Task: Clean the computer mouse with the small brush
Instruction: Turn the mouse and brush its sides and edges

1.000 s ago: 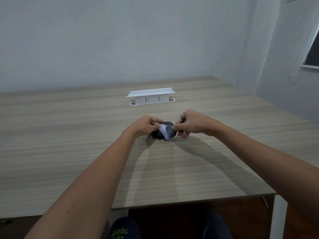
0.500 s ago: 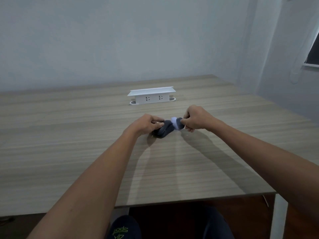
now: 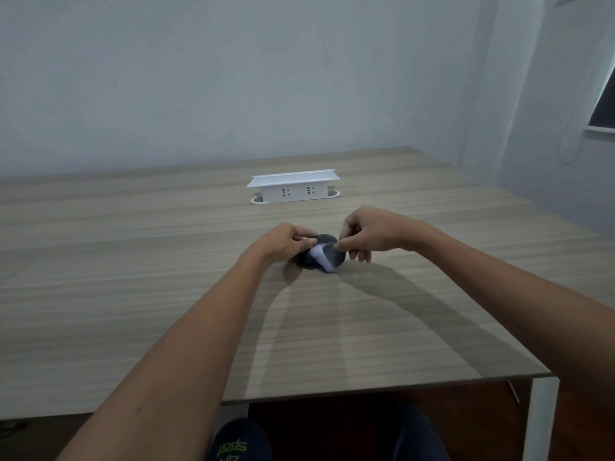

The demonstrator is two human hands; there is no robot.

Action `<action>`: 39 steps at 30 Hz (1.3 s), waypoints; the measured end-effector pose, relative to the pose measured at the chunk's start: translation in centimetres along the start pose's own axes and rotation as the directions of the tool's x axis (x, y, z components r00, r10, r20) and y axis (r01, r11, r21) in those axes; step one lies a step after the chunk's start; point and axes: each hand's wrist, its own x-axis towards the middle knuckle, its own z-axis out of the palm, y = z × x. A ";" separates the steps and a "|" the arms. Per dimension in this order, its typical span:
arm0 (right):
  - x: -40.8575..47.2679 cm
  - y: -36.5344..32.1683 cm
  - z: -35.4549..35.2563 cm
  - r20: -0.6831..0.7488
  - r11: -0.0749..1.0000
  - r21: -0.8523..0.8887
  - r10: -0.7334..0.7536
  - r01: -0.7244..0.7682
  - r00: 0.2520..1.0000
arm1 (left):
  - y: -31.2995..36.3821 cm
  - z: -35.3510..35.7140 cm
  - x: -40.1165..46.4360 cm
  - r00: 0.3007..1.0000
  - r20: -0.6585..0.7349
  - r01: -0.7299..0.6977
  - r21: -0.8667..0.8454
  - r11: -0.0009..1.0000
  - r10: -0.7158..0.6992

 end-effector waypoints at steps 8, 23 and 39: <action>0.4 -0.5 -1.0 -0.063 0.996 -0.066 -0.058 0.054 0.996 | 0.5 0.0 -0.3 1.000 0.004 -0.018 0.035 0.999 0.018; 1.1 0.8 -1.1 -0.155 0.981 -0.192 -0.003 -0.027 0.988 | 0.4 0.1 -0.3 1.000 0.003 0.010 0.003 1.000 -0.010; 0.5 0.5 -1.6 -0.162 0.992 -0.121 0.011 -0.031 0.987 | 2.1 -1.5 0.0 0.996 0.078 0.025 0.232 0.972 -0.045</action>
